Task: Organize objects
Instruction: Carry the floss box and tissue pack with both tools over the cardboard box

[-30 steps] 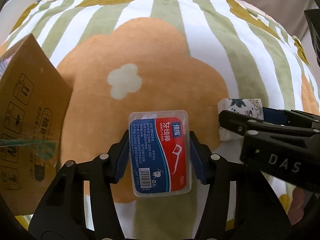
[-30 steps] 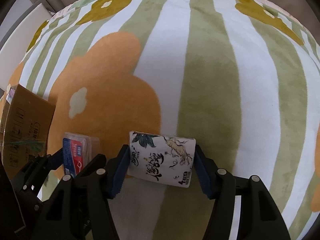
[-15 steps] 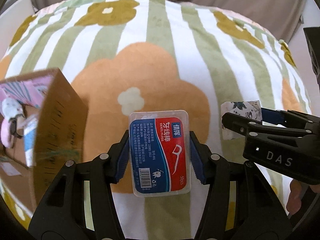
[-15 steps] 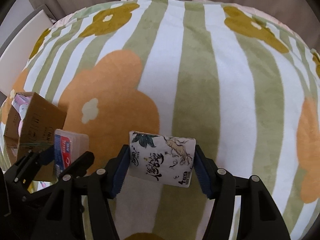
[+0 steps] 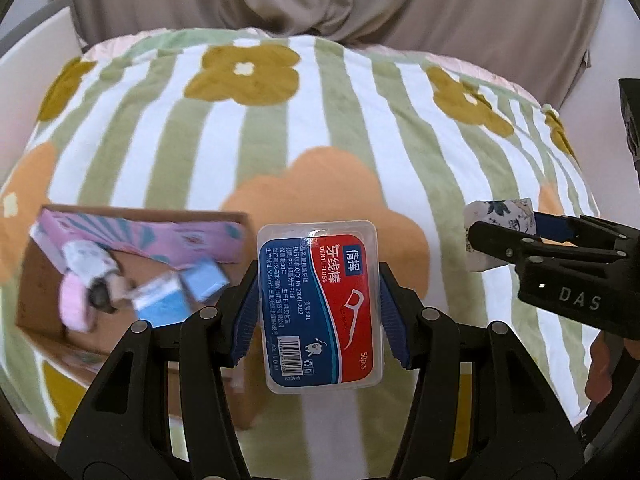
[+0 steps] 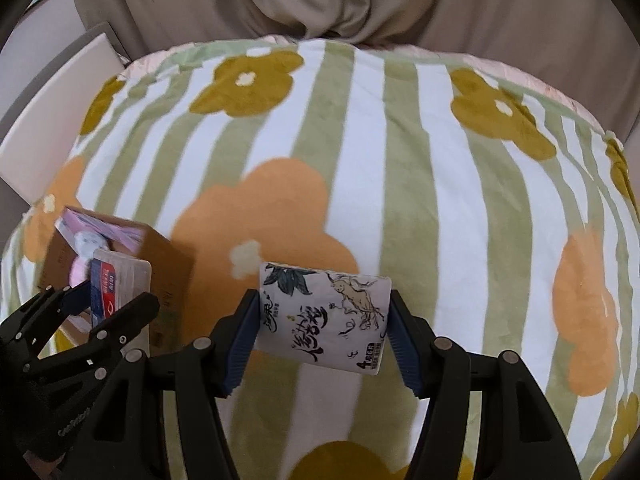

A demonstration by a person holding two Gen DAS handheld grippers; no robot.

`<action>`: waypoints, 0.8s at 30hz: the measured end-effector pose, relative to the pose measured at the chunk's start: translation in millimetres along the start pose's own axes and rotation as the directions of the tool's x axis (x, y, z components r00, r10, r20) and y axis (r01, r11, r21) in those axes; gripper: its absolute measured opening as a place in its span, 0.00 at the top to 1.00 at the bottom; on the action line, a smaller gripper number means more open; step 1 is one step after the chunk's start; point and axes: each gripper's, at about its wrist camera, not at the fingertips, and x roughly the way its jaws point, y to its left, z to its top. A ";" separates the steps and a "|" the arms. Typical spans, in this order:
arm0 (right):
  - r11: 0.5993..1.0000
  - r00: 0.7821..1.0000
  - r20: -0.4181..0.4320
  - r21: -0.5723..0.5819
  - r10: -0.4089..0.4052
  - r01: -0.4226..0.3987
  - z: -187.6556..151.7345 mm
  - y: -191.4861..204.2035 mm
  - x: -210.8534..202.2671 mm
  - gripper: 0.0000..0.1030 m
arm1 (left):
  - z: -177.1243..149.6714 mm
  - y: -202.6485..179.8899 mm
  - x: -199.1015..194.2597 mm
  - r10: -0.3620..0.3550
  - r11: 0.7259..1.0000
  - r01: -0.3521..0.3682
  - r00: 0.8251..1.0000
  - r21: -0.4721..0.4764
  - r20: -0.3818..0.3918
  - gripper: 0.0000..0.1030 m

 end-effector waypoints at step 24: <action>0.993 0.994 -0.027 -0.045 0.111 -0.112 16.8 228.7 28.7 0.45 | -18.7 235.8 -45.9 0.098 0.994 -0.099 0.994 -0.037 -0.040 0.51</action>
